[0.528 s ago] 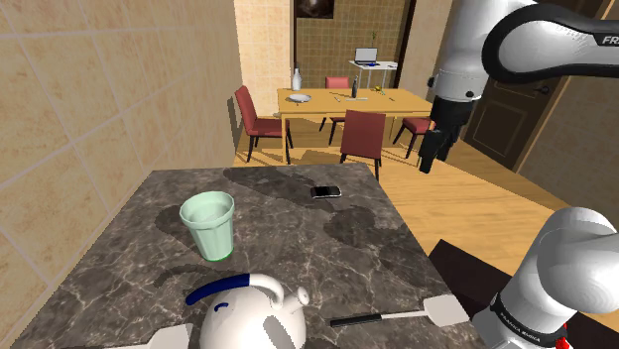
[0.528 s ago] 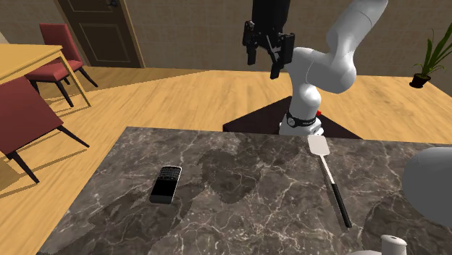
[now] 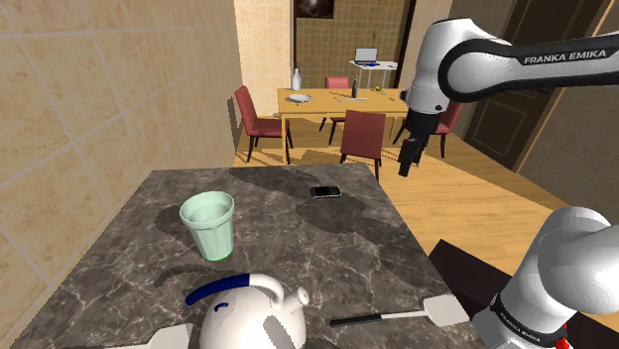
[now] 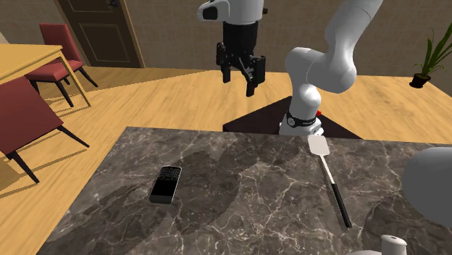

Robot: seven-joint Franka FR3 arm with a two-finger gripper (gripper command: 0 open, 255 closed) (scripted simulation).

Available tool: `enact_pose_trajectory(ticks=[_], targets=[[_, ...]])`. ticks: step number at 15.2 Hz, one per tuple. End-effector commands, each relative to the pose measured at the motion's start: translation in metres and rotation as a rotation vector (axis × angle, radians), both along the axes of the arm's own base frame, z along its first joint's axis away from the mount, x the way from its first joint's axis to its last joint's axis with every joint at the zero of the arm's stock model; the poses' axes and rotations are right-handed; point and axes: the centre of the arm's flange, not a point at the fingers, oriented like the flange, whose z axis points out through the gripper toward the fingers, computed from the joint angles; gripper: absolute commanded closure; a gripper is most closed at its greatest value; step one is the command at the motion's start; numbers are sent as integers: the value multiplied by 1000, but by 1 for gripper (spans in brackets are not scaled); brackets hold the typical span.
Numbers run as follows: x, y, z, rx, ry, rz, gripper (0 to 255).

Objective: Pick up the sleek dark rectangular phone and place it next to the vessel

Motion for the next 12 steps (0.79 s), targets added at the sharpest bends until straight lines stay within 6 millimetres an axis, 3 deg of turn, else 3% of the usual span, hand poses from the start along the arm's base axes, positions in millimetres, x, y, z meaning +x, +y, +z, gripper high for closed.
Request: enact_pose_trajectory(ticks=[1, 12], targets=[[23, -5, -15, 1, -3, 55, 0], [143, -12, -96, 8, -7, 341, 0]])
